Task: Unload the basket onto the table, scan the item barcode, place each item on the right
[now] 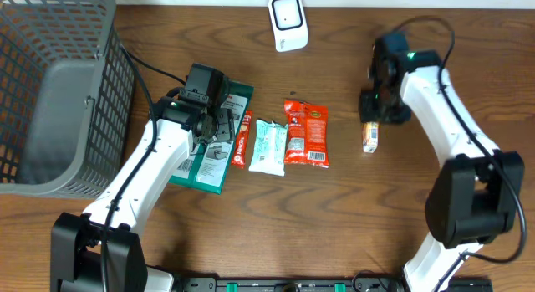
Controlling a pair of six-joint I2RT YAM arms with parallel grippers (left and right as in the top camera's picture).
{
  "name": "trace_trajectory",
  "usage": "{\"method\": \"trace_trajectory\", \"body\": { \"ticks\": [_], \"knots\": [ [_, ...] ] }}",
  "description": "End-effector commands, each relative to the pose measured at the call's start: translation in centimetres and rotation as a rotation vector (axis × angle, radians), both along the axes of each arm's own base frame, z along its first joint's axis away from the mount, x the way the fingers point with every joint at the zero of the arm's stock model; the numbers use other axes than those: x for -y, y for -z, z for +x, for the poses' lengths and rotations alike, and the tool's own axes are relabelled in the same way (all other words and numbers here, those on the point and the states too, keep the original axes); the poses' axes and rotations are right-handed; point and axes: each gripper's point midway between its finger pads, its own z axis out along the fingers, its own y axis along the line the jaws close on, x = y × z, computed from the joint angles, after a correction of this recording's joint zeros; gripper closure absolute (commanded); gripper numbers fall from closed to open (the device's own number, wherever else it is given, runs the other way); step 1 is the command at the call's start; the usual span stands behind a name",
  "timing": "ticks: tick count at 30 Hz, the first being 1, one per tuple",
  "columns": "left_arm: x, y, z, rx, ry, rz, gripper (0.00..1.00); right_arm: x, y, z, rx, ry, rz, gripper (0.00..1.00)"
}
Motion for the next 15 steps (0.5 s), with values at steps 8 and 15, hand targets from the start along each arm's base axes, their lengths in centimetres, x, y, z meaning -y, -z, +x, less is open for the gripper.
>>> {"method": "trace_trajectory", "body": {
  "ticks": [8,15],
  "knots": [
    [-0.4,0.3,0.0,-0.005,-0.008,0.020,0.73,-16.1,-3.3,-0.4,0.141,-0.251,0.429,0.78],
    [-4.6,0.4,-0.4,-0.011,-0.265,0.113,0.73,-23.0,1.6,-3.2,0.189,-0.286,0.431,0.93]
  ]
}}
